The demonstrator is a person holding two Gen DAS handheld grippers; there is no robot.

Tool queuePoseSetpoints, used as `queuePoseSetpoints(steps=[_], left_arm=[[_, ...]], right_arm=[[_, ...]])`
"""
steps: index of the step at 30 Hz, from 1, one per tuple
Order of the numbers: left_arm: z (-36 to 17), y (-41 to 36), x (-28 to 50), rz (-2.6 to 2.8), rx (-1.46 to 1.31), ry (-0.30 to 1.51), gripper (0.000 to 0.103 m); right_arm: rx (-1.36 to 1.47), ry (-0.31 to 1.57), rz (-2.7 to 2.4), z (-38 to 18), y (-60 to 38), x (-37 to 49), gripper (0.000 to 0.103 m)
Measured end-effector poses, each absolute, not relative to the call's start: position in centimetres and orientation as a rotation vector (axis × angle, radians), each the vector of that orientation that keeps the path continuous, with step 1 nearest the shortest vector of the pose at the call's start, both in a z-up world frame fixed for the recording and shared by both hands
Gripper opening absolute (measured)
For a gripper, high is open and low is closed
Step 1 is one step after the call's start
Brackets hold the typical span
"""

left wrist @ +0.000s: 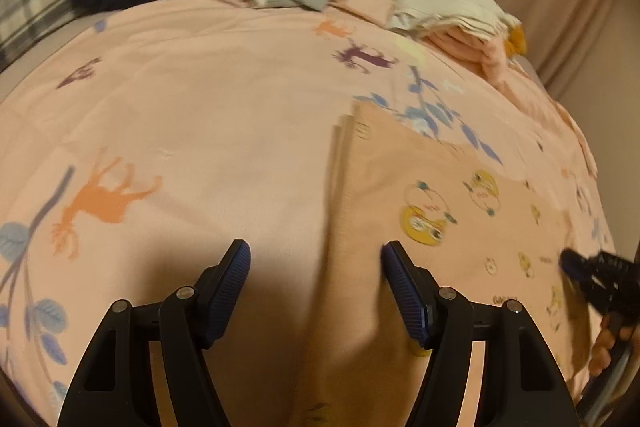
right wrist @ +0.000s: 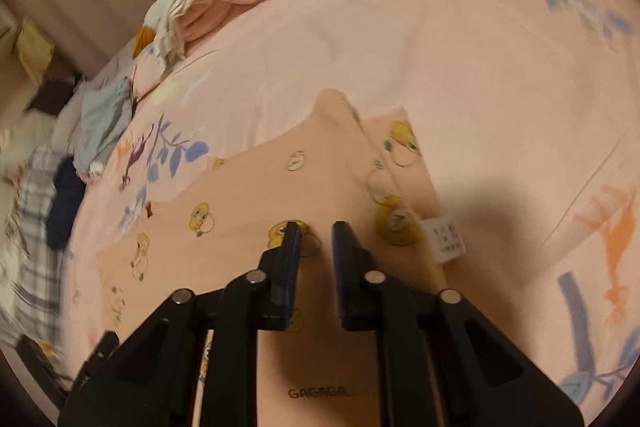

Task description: Fold small clothes

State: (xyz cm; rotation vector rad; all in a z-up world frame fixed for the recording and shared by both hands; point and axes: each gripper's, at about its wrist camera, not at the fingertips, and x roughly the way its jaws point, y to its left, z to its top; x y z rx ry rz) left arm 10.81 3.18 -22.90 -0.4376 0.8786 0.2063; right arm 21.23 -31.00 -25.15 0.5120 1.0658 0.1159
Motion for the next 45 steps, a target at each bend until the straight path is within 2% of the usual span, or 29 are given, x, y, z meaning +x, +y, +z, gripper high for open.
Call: queuePoseSetpoints(steps=[6,9,13,19,21,22,23,26,31,34,35,39,45], left_arm=[[-23.5,6.5,10.3,0.111,-0.655,0.904,0.068],[-23.7,6.6,10.9,-0.066,-0.716,0.954,0.068],[-25.3,6.0,11.8,-0.338,-0.937,1.032,0.068],[-26.6,6.2,13.2,-0.410,-1.093,1.058,0.067],[-27.0,6.4,13.6,-0.391,-1.114,1.059,0.050],[-27.2,6.3,13.7,-0.351,-1.098,1.065,0.032],[-27.4,6.3,13.8,-0.308,-1.072,1.072,0.024],[-27.5,5.9,13.5,-0.255,-1.050,1.033,0.019],[-26.1,4.8,13.3,-0.217,-0.937,1.004,0.018],[-25.8,4.4,13.3,-0.211,-0.943,0.975,0.018],[-25.8,4.5,13.3,-0.221,-0.954,0.966,0.018],[-25.0,4.1,13.5,-0.271,-0.977,0.912,0.018],[-23.0,1.9,14.0,-0.316,-0.910,0.878,0.018]], right_arm=[[0.550,1.048,0.128,-24.6,-31.6,20.9,0.017],[0.536,1.057,0.121,-24.8,-31.2,20.8,0.017],[0.521,1.054,0.118,-24.7,-30.9,20.8,0.020],[0.521,1.054,0.127,-24.8,-30.9,20.7,0.021],[0.519,1.056,0.133,-24.7,-30.9,20.6,0.022],[0.517,1.056,0.138,-24.7,-30.8,20.6,0.022],[0.516,1.055,0.149,-24.6,-30.7,20.5,0.025],[0.548,1.040,0.272,-24.0,-29.9,20.2,0.025],[0.558,0.993,0.653,-22.2,-25.7,18.9,0.021],[0.433,1.178,0.706,-24.7,-21.5,18.9,0.017],[0.363,1.241,0.644,-26.1,-20.4,19.0,0.000],[0.319,1.206,0.601,-26.5,-19.6,19.3,0.000],[0.532,1.283,0.614,-27.8,-21.5,20.0,0.000]])
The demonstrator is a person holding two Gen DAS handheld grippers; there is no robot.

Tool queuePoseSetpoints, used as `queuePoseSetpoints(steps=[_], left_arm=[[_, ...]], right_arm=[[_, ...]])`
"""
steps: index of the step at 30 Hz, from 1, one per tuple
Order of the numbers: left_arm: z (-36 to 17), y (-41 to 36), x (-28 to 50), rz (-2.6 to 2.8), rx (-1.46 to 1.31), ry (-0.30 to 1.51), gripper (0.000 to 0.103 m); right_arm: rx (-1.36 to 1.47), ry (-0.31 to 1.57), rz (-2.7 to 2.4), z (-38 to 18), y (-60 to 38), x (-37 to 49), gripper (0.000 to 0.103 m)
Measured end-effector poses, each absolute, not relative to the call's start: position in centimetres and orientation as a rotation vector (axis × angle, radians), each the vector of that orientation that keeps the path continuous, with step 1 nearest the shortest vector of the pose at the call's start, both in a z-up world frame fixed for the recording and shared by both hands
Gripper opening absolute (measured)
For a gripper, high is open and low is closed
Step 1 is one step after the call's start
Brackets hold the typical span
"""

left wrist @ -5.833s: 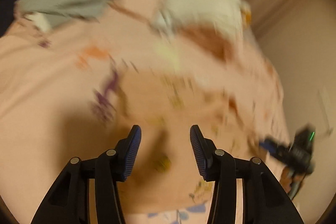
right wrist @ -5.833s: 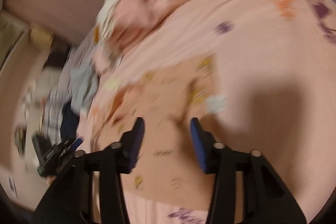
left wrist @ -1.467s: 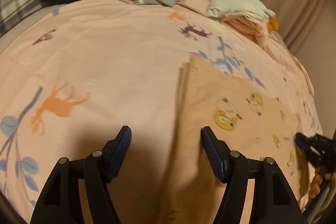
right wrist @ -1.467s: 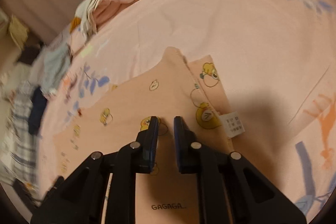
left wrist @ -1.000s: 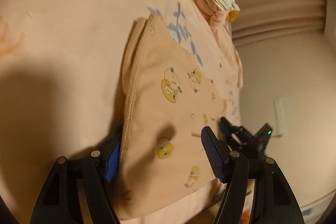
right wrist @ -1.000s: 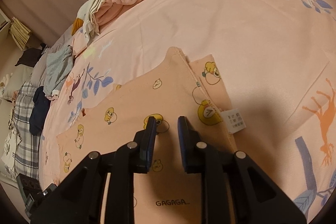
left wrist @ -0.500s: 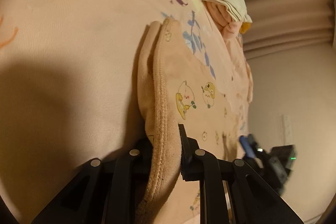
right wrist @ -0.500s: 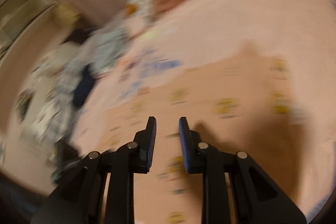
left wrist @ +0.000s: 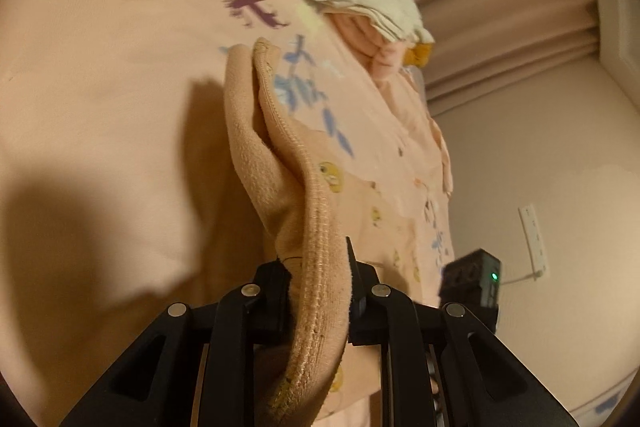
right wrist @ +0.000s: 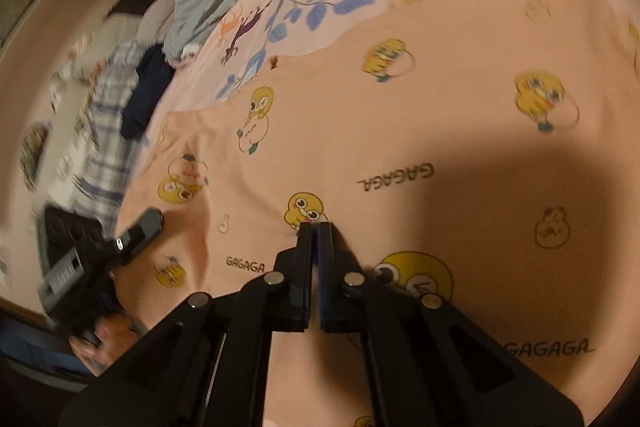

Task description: Fold small clothes

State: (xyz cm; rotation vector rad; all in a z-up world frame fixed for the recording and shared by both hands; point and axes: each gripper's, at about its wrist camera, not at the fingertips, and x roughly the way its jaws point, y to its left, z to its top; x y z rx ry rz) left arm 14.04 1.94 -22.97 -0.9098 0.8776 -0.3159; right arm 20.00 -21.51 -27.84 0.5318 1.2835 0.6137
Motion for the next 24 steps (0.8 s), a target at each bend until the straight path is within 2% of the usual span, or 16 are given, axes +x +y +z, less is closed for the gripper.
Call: queuePoseSetpoints(steps=[1,3,7,9,10,11,13,15,17,22,24], left_arm=[[-22.5,1.3,14.4,-0.315,-0.887,0.881,0.018],[-21.6,0.2,14.6,-0.310,-0.852,0.870,0.018],[-18.8,-6.3,16.1,-0.356,-0.652,0.855,0.018],[-18.7,-9.7,16.8,-0.396,-0.598,0.884,0.026],[-19.1,-11.9,17.5,-0.442,-0.585,0.928,0.042],[-19.4,-13.1,18.0,-0.480,-0.576,0.961,0.052],[-19.8,-15.4,18.7,-0.588,-0.581,1.010,0.052],[-19.9,-15.7,18.4,-0.658,-0.656,0.985,0.052],[-19.5,-15.0,17.6,-0.689,-0.707,0.968,0.063],[-16.3,-11.8,15.3,-0.467,-0.501,0.870,0.067],[-16.1,-10.1,14.8,-0.390,-0.478,0.841,0.070]], right_arm=[[0.600,1.304,0.617,-28.0,-22.1,20.2,0.001],[0.718,1.306,0.599,-27.6,-24.2,20.3,0.009],[0.811,1.125,0.434,-25.1,-30.4,20.1,0.020],[0.908,1.080,0.361,-25.0,-33.6,20.0,0.030],[0.965,1.075,0.351,-25.3,-34.8,19.8,0.030],[1.008,1.075,0.354,-25.5,-35.7,19.6,0.032],[1.076,1.068,0.340,-25.9,-37.2,19.0,0.037],[1.100,1.056,0.316,-25.9,-37.9,18.5,0.041],[1.110,1.056,0.326,-25.8,-38.0,18.3,0.042],[1.091,1.112,0.414,-26.1,-37.1,18.6,0.044],[1.035,1.138,0.444,-25.7,-36.3,19.1,0.049]])
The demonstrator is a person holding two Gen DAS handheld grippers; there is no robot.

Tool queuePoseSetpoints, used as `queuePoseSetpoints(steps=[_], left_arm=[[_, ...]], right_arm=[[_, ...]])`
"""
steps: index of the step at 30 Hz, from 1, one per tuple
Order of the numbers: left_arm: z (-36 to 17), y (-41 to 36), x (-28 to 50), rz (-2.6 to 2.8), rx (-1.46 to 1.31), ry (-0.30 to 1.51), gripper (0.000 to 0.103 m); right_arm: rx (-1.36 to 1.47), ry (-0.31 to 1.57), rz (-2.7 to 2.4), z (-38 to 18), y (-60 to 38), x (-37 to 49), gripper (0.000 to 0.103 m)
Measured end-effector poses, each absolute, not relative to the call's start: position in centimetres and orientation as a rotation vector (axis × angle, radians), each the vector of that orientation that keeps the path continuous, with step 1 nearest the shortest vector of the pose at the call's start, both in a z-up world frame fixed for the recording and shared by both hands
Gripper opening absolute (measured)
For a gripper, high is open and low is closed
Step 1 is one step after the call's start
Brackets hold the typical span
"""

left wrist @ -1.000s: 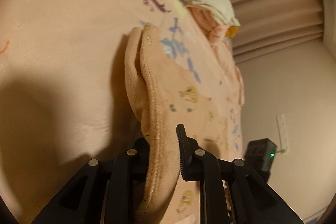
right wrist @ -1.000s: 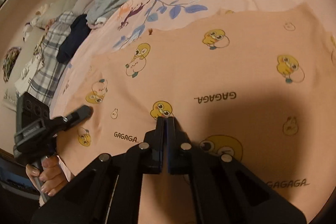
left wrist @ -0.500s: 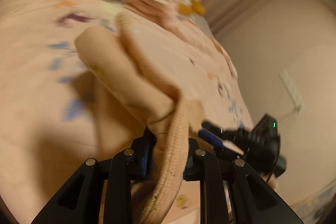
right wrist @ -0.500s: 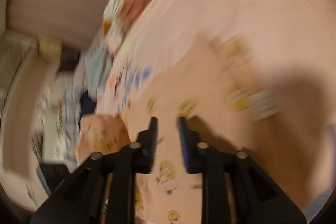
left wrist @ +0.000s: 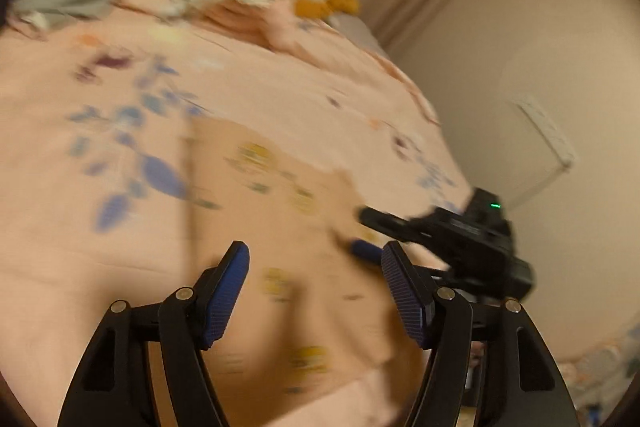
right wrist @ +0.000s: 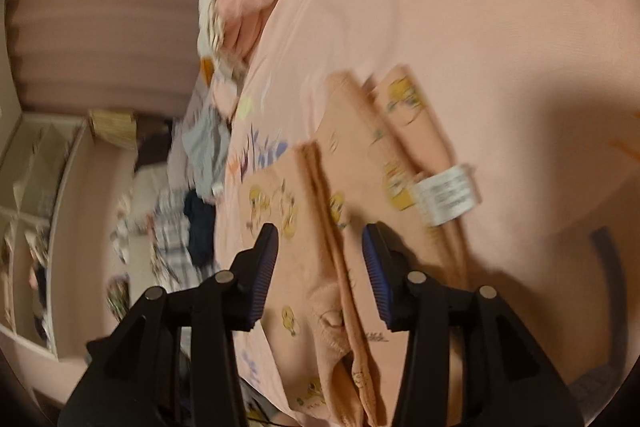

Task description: Fold small clothes

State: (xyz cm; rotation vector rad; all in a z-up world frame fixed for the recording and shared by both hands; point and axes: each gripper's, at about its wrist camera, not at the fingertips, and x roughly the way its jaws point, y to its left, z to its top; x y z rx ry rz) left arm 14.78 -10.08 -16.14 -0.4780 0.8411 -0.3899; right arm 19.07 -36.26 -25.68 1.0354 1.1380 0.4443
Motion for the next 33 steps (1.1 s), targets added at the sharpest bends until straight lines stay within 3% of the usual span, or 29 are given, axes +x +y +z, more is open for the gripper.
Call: queuePoseSetpoints(steps=[3,9,16,21,33], left_arm=[[-17.9,-8.1,14.0,-0.369,-0.560,0.907,0.071],[-22.3,-8.0,11.5,-0.392,-0.639,1.039,0.071],[-21.5,-10.6,9.1,-0.471,-0.525,1.049,0.071],[-22.3,-11.2,9.4,-0.436,-0.518,1.071,0.071],[-23.3,-11.7,11.1,-0.428,-0.521,1.080,0.071]], right_arm=[[0.925,1.153,0.461,-25.0,-35.0,19.2,0.055],[0.707,1.184,0.480,-24.8,-31.8,21.2,0.056],[0.738,1.209,0.540,-26.7,-29.7,23.0,0.055],[0.727,1.215,0.529,-26.8,-30.1,22.4,0.029],[0.636,1.285,0.583,-26.2,-29.7,20.1,0.029]])
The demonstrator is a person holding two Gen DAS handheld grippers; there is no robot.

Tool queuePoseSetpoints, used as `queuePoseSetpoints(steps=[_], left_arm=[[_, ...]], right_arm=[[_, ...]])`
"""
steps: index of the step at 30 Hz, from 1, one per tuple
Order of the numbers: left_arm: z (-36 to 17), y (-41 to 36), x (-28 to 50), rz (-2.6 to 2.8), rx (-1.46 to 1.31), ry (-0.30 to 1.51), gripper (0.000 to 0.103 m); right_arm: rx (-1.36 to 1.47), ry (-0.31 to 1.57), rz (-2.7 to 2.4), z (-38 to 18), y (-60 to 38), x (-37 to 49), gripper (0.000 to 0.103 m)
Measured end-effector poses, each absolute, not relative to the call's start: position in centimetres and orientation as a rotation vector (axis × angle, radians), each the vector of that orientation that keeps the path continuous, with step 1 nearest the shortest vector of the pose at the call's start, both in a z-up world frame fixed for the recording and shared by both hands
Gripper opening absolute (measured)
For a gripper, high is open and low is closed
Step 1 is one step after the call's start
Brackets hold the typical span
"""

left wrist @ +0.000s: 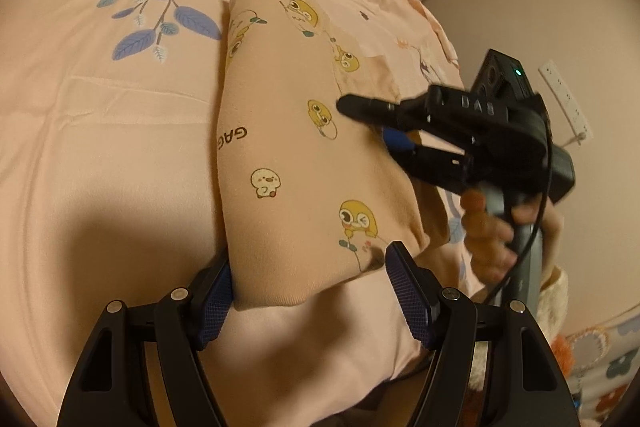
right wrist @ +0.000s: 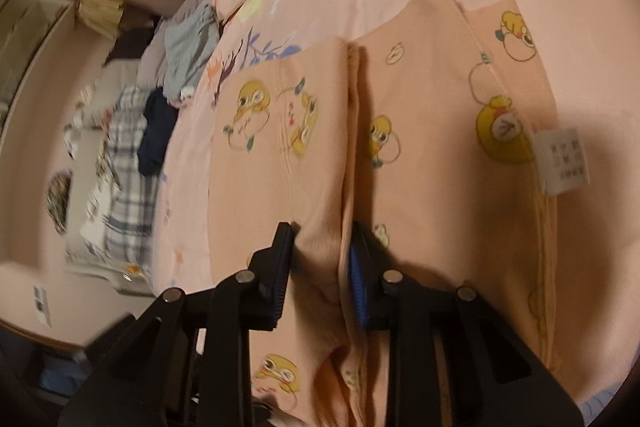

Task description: Fold small clothes

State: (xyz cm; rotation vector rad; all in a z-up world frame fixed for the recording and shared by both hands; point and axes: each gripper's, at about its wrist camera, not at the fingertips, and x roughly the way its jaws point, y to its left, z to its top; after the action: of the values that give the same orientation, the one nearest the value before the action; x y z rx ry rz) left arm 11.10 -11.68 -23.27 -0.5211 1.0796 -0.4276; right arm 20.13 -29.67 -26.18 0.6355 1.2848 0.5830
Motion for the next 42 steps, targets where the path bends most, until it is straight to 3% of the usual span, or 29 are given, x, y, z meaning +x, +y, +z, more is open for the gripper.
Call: queuePoseSetpoints(steps=[10,17,42], left_arm=[[-23.6,-11.3,11.4,-0.414,-0.562,1.069,0.071],[-23.4,-11.4,11.2,-0.408,-0.548,1.076,0.072],[-23.6,-17.7,8.4,-0.229,-0.034,0.935,0.072]], right_arm=[[0.528,1.212,0.562,-26.2,-28.1,19.7,0.026],[0.629,1.153,0.593,-25.6,-29.4,19.7,0.015],[0.946,0.887,0.623,-22.0,-35.7,18.8,0.012]])
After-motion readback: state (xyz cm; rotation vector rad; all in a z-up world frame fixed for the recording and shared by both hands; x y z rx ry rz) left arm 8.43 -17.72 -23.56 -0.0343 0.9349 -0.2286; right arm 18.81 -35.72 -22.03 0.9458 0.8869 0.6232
